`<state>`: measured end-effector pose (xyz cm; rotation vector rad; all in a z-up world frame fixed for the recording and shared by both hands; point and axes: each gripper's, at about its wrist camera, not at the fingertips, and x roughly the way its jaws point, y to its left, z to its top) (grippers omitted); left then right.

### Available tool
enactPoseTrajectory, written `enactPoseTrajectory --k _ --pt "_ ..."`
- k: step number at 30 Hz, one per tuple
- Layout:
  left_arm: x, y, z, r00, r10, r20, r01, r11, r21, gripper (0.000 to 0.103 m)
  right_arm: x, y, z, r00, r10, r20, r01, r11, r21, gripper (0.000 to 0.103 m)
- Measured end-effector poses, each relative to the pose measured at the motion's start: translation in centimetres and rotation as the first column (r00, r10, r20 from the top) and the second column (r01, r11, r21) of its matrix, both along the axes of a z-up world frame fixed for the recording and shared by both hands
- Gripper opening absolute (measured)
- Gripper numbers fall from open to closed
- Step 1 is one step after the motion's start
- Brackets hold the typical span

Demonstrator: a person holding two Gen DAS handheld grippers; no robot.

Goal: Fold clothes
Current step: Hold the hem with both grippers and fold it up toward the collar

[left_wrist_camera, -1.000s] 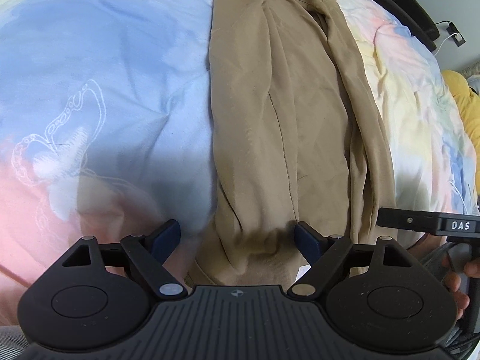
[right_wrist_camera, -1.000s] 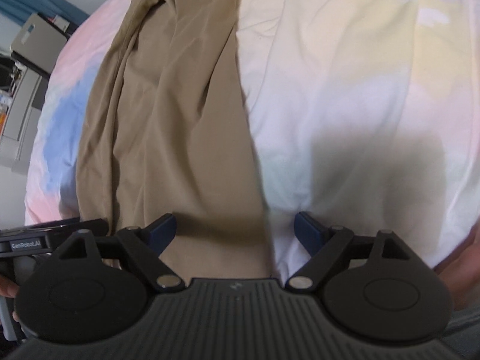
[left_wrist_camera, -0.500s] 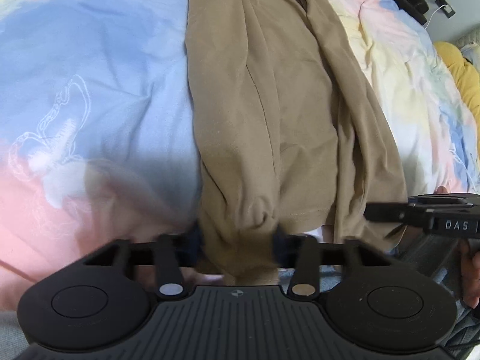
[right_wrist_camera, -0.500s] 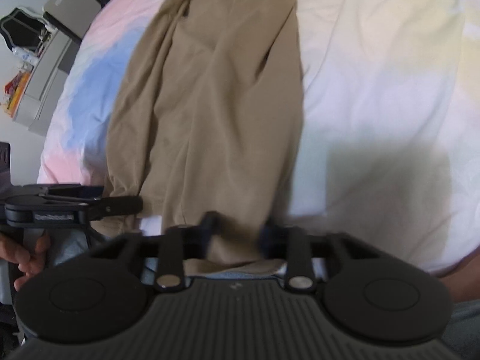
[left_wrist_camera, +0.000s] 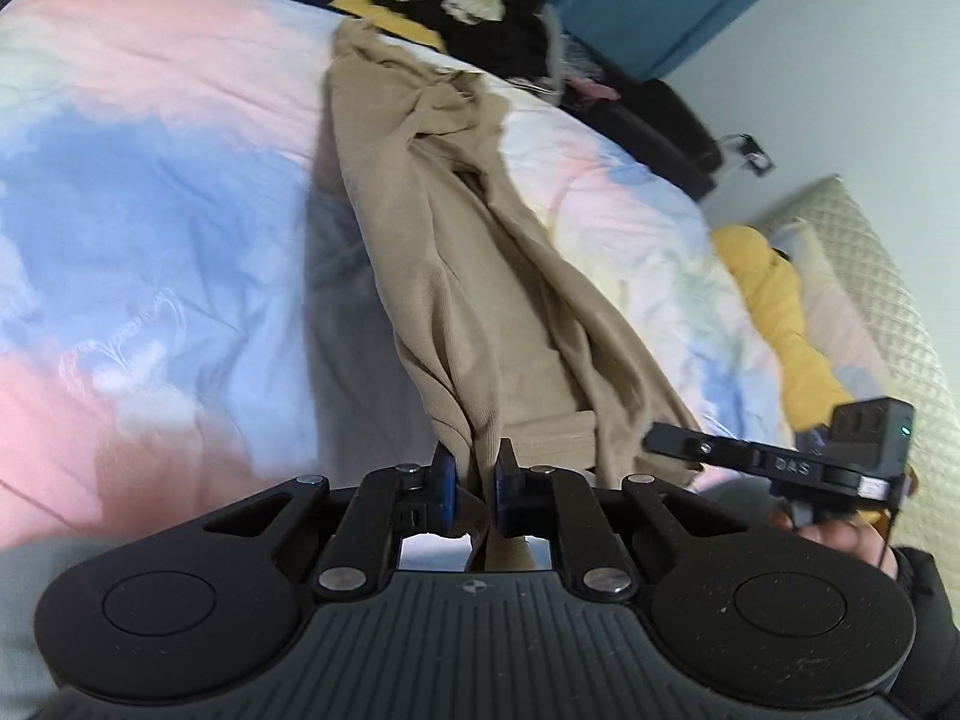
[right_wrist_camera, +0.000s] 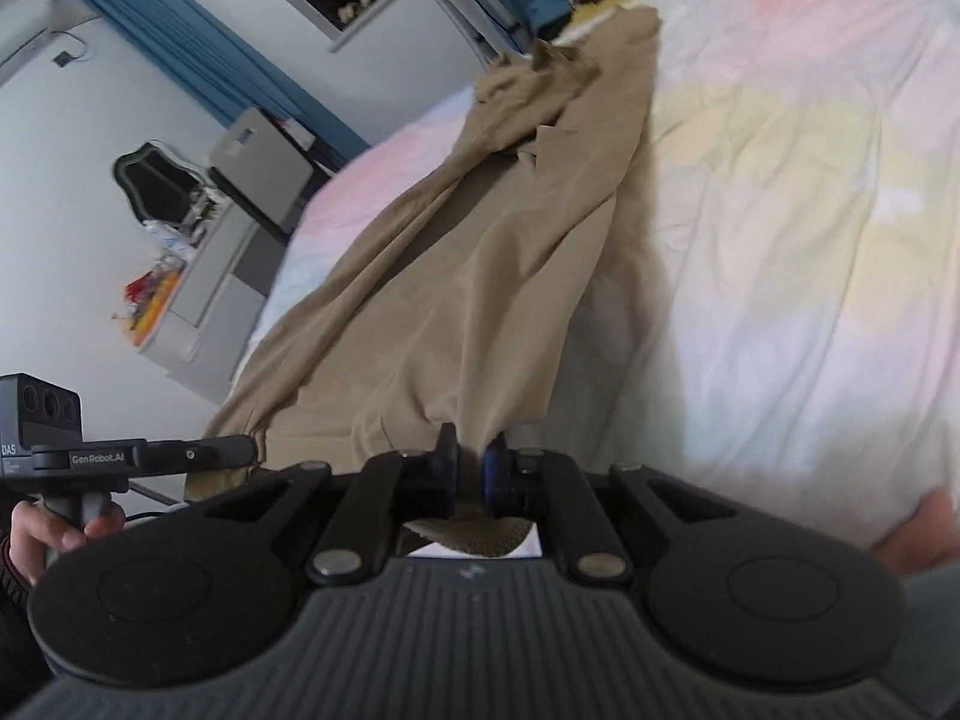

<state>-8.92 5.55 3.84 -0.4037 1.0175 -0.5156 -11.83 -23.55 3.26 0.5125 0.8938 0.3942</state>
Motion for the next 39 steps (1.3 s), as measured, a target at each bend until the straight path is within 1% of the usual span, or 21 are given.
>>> enactPoseTrajectory --k 2,5,9,12,16,19,22,25,26,29,32,35,39 --pt "-1.9 0.1 0.3 1.0 -0.023 -0.006 0.022 1.0 -0.013 0.013 -1.7 -0.3 0.8 1.0 0.016 -0.001 -0.016 1.0 -0.002 0.008" --pt "-4.9 0.5 0.0 0.999 -0.03 -0.036 0.028 0.999 -0.038 0.013 -4.6 -0.5 1.5 0.999 0.032 -0.014 -0.032 0.999 0.0 0.008" --pt "-7.8 1.0 -0.2 0.999 -0.007 -0.048 0.004 0.999 -0.045 0.013 -8.4 -0.3 1.1 0.998 0.036 -0.046 -0.036 0.999 -0.008 0.008" --pt "-7.7 1.2 -0.4 0.999 -0.001 -0.051 -0.002 0.998 -0.059 0.013 -9.4 -0.3 0.8 0.998 0.021 -0.054 -0.021 1.0 -0.01 0.007" --pt "-6.2 1.1 -0.3 0.999 0.01 -0.036 -0.012 0.998 -0.069 0.013 -8.3 -0.6 0.9 0.999 -0.009 -0.047 0.009 1.0 0.009 0.007" --pt "-4.3 1.1 0.3 0.999 0.039 -0.017 -0.04 0.995 -0.093 0.014 -6.2 -1.0 1.1 0.998 -0.039 -0.042 0.041 0.998 0.04 0.006" --pt "-1.5 1.4 1.0 0.997 0.079 0.016 -0.076 0.989 -0.128 0.014 -3.4 -1.9 1.6 0.996 -0.082 -0.023 0.083 0.993 0.078 0.006" --pt "2.2 1.9 1.4 0.989 0.147 0.028 -0.137 0.968 -0.212 0.014 -0.1 -2.8 2.3 0.991 -0.133 0.02 0.13 0.984 0.12 0.005" --pt "3.5 2.0 1.3 0.985 0.171 0.032 -0.159 0.961 -0.224 0.014 1.1 -3.1 2.4 0.987 -0.155 0.032 0.149 0.979 0.138 0.005" --pt "7.1 1.6 0.0 0.976 0.211 0.044 -0.197 0.956 -0.216 0.014 5.1 -3.8 2.3 0.973 -0.223 0.058 0.211 0.962 0.173 0.005" --pt "10.7 1.2 -1.2 0.966 0.251 0.058 -0.234 0.95 -0.209 0.014 9.3 -4.5 1.3 0.954 -0.293 0.064 0.275 0.94 0.201 0.005" --pt "14.3 0.9 -2.4 0.954 0.29 0.071 -0.271 0.941 -0.202 0.014 13.6 -5.1 -0.4 0.934 -0.353 0.045 0.335 0.914 0.229 0.005" --pt "19.1 0.4 -4.0 0.936 0.341 0.089 -0.319 0.928 -0.194 0.014 18.7 -5.6 -3.1 0.919 -0.393 0.021 0.378 0.897 0.231 0.005"
